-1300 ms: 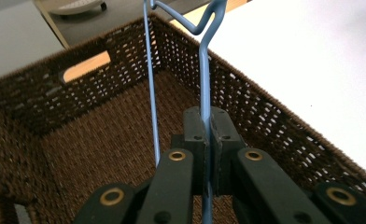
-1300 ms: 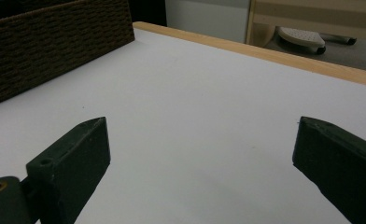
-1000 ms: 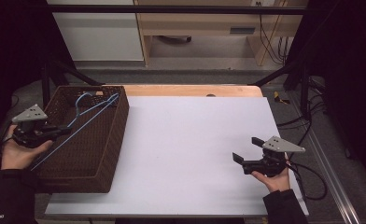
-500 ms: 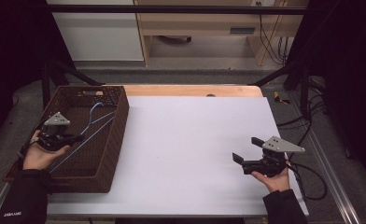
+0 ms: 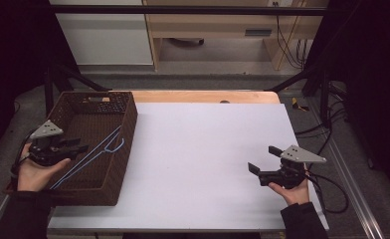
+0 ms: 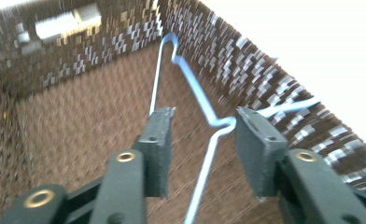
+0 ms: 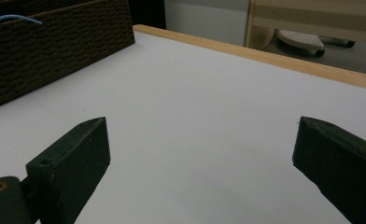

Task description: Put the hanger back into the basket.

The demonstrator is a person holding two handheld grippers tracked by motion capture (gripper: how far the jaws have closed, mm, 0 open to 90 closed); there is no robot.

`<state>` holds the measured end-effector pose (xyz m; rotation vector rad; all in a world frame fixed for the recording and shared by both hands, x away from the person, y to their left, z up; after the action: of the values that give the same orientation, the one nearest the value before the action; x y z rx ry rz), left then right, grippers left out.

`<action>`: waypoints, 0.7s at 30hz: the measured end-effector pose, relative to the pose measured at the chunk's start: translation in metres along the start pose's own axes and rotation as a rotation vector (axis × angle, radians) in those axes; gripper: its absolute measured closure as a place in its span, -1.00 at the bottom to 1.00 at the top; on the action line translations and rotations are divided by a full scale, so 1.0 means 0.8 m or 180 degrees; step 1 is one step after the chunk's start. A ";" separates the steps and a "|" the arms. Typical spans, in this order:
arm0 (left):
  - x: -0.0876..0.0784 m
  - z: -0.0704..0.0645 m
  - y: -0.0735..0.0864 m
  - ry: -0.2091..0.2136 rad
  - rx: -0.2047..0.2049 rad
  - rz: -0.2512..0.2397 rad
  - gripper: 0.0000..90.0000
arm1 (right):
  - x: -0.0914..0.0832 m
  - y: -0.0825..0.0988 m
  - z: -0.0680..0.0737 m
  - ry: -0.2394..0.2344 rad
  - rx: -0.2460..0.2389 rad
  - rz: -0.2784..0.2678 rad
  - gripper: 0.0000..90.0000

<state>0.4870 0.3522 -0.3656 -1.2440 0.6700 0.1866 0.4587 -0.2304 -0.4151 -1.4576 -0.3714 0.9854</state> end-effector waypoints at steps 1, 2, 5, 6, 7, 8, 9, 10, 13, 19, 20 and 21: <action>-0.006 -0.006 -0.003 0.0049 -0.0043 -0.0087 0.14 | 0.000 0.000 0.000 -0.0001 -0.0004 -0.0004 -0.90; -0.012 -0.014 -0.006 0.0072 -0.0109 -0.0198 0.10 | 0.000 0.000 0.000 -0.0002 -0.0005 -0.0007 -0.90; -0.024 -0.036 -0.011 0.0167 -0.0137 -0.0406 -0.05 | -0.001 -0.001 0.000 -0.0001 -0.0022 -0.0022 -0.91; -0.027 -0.044 -0.013 0.0192 -0.0144 -0.0481 -0.10 | -0.002 -0.002 0.000 -0.0001 -0.0019 -0.0026 -0.91; -0.030 -0.052 -0.014 0.0205 -0.0168 -0.0531 -0.16 | -0.002 -0.002 0.001 0.0000 -0.0008 -0.0042 -0.91; -0.032 -0.060 -0.016 0.0239 -0.0202 -0.0595 -0.21 | -0.003 -0.002 0.000 -0.0005 -0.0030 -0.0042 -0.91; -0.034 -0.068 -0.017 0.0277 -0.0215 -0.0664 -0.28 | -0.003 -0.003 0.000 0.0006 -0.0014 -0.0052 -0.92; -0.035 -0.075 -0.018 0.0289 -0.0227 -0.0701 -0.35 | -0.003 -0.003 0.000 0.0007 -0.0011 -0.0055 -0.92; -0.036 -0.101 -0.020 0.0281 -0.0192 -0.0798 -0.53 | -0.005 -0.004 0.000 0.0000 -0.0002 -0.0072 -0.92; -0.029 -0.154 -0.017 0.0425 -0.0134 -0.0857 -0.69 | -0.006 -0.004 0.000 -0.0003 -0.0001 -0.0078 -0.92; -0.026 -0.162 -0.016 0.0446 -0.0118 -0.0852 -0.69 | -0.006 -0.004 0.000 -0.0011 -0.0009 -0.0075 -0.92; -0.024 -0.168 -0.015 0.0458 -0.0096 -0.0845 -0.71 | -0.006 -0.004 0.000 -0.0013 -0.0008 -0.0073 -0.92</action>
<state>0.4279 0.2292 -0.3665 -1.3709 0.6200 -0.1139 0.4571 -0.2338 -0.4108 -1.4509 -0.3918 0.9701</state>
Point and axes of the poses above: each handheld gripper's, and its own axes: x roughly forward along the jaws, y roughly out of its underside, z roughly to its left, the point moved 4 cm from there along x, roughly forward along the jaws, and after that the axes turned 12 degrees about -y, right-handed, at the moved point
